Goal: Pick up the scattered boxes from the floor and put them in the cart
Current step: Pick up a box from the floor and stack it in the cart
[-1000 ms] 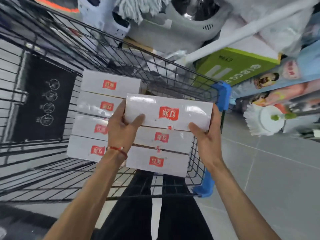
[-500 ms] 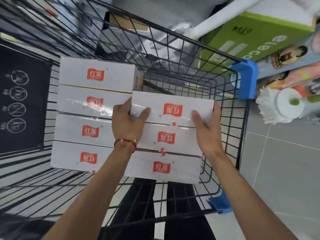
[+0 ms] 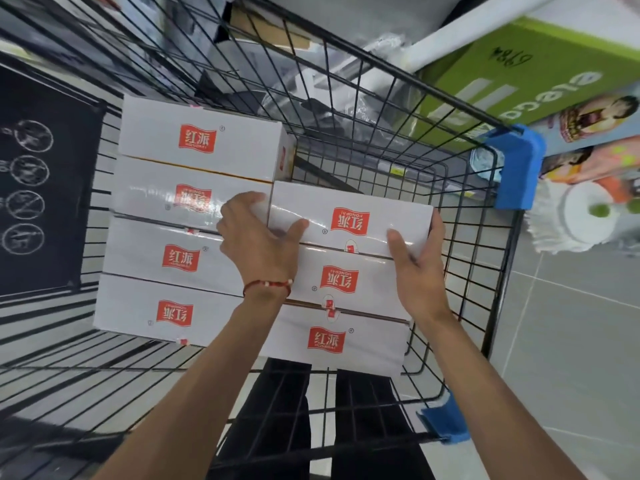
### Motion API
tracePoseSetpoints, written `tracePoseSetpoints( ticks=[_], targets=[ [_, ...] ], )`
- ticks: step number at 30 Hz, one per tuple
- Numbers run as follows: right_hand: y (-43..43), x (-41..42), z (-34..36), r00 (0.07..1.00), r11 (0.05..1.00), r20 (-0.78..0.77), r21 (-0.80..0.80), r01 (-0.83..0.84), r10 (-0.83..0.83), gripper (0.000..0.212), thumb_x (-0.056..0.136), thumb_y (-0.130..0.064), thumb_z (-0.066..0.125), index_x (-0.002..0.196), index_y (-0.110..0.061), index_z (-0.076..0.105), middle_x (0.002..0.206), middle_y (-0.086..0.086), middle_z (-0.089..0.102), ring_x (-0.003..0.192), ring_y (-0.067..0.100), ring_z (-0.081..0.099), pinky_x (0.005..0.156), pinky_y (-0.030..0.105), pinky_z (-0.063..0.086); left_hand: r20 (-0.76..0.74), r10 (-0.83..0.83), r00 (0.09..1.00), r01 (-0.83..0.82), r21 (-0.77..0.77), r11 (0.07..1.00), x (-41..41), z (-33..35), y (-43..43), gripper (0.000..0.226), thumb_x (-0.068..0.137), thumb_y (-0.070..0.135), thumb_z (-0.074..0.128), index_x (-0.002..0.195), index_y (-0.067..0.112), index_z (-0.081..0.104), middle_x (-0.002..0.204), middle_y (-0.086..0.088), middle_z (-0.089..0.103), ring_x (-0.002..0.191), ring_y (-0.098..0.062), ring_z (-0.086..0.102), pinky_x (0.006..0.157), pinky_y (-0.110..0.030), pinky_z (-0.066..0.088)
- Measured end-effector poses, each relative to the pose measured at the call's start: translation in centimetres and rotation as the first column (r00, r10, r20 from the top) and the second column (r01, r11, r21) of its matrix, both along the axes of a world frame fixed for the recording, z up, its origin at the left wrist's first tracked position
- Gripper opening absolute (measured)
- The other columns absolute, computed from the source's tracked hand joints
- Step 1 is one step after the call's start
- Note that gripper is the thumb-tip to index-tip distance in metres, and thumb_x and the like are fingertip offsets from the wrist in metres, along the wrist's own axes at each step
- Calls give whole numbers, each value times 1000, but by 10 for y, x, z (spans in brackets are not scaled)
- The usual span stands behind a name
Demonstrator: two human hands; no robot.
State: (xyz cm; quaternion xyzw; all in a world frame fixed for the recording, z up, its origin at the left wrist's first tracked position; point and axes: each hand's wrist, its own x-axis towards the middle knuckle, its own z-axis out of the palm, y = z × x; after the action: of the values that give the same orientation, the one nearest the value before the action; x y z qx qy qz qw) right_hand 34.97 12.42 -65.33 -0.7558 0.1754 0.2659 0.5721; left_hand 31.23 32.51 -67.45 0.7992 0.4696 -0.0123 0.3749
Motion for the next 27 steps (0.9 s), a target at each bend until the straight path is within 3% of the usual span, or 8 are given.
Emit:
tracePoseSetpoints(
  ticks=[4,7,10,15,19,22,24,27],
  targets=[
    [1,-3,-1,1000,1000,11,17,-13,13,68,107,-16,54,162,-21,13,142,2,62,127,23,65,100,57,56,-120,-162,980,170,67,983,-8,-7,8,106,78,59,75,158,17,20,166,-8,19,153,-29,15,121,-56,15],
    [3,-5,-2,999,1000,32,4,-17,17,67,107,-21,56,161,-21,17,143,2,61,127,22,64,100,58,56,-183,-286,941,298,43,954,-13,-14,8,101,88,63,58,160,18,3,169,-8,-5,155,-30,-6,122,-56,-1],
    [4,-7,-2,1000,1000,25,-19,-16,16,69,106,-25,57,162,-25,17,143,0,60,124,18,67,96,53,60,-214,-319,923,337,54,940,-15,-13,7,98,91,65,49,160,18,-2,168,-9,-10,155,-31,-10,122,-55,-3],
    [-1,-12,19,1000,998,3,-69,7,-7,57,106,-16,57,156,-30,36,131,-10,64,105,-2,70,77,20,61,-254,-357,899,378,37,925,-15,-3,8,91,95,60,48,160,17,1,168,-9,-9,155,-31,-8,122,-57,1],
    [-11,-28,53,995,991,1,-91,97,-97,40,105,-18,59,143,-27,55,130,-12,62,121,3,60,92,17,56,-94,-290,952,287,-49,957,-24,25,2,76,100,41,54,160,18,13,169,-5,8,156,-28,3,124,-55,12],
    [-24,-43,84,991,989,36,-73,129,-126,29,105,-13,57,131,-25,64,119,-23,62,113,-9,58,82,2,47,14,-261,965,260,-111,959,-38,61,-16,68,101,26,55,159,18,20,167,-3,17,155,-22,9,126,-44,14],
    [-37,-55,104,985,986,65,-42,164,-162,27,105,-11,57,128,-21,67,117,-17,68,106,-12,62,89,7,49,61,-260,964,266,-121,956,-49,87,-31,64,101,18,56,157,15,26,165,-5,25,153,-22,18,126,-41,17],
    [-65,-73,128,969,975,104,12,224,-224,23,104,-10,59,119,-22,71,121,-8,73,117,6,66,105,24,49,145,-256,956,276,-146,950,-61,122,-58,61,99,12,57,155,15,33,160,-6,35,149,-23,29,124,-44,24]
  ],
)
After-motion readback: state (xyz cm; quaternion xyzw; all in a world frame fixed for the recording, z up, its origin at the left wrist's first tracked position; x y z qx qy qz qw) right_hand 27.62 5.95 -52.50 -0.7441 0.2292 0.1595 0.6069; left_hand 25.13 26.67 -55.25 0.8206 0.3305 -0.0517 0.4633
